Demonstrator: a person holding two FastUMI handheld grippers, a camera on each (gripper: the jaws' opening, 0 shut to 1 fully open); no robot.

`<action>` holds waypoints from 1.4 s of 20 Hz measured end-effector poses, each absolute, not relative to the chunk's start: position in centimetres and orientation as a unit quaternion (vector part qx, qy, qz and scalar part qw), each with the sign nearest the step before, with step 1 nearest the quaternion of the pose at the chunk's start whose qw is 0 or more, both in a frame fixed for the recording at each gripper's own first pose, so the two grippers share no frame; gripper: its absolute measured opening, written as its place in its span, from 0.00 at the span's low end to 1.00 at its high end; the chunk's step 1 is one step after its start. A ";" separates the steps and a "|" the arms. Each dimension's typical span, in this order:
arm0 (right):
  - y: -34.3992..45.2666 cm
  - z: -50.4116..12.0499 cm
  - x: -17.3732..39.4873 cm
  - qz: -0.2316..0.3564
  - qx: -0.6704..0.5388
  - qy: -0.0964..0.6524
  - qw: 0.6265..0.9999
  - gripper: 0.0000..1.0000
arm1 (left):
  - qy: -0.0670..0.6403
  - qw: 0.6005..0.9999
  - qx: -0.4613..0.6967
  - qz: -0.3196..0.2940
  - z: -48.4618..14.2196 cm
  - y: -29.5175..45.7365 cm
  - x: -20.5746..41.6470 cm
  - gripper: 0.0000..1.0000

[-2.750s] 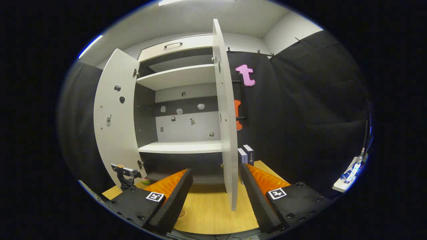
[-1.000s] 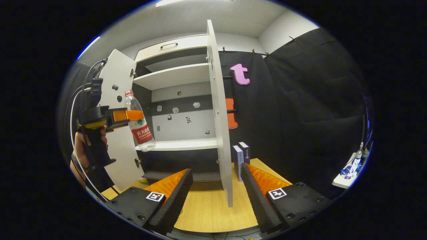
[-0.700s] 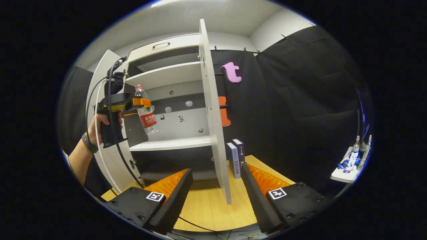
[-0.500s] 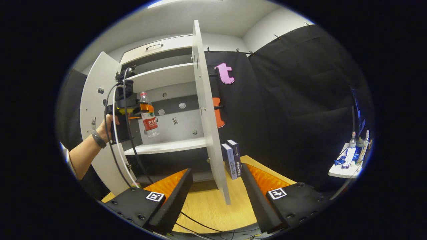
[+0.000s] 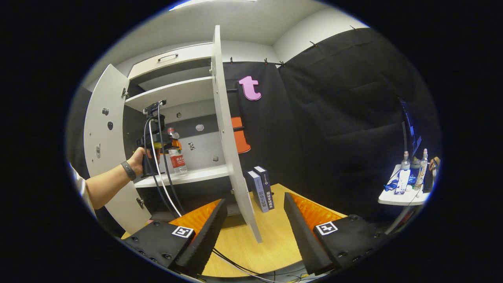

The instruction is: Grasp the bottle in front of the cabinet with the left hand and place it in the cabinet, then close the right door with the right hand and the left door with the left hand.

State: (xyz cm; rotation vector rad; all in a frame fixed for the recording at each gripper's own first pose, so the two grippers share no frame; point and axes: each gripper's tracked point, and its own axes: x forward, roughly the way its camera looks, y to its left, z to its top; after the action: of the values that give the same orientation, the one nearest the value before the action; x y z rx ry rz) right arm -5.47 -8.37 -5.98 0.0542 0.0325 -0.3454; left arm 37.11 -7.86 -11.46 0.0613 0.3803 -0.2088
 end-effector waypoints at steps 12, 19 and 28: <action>-9.4 -6.8 -5.3 -0.173 0.032 0.035 0.984 0.97 | 0.180 0.978 0.028 -0.099 -11.8 -7.9 37.7 0.95; -9.2 -6.3 -4.7 -0.150 0.029 0.035 0.988 0.97 | 0.129 0.986 -0.008 -0.103 -6.6 -7.2 33.9 0.95; -8.6 -4.6 -3.4 -0.094 0.023 0.025 0.995 0.97 | 0.058 0.991 -0.044 -0.109 -0.6 -5.2 22.3 0.94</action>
State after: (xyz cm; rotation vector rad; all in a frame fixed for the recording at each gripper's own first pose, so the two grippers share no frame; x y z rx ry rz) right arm -3.37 -8.55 -4.56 0.0463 0.0501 -0.1887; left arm 22.34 -5.18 -0.62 -0.0875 0.1156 -0.2187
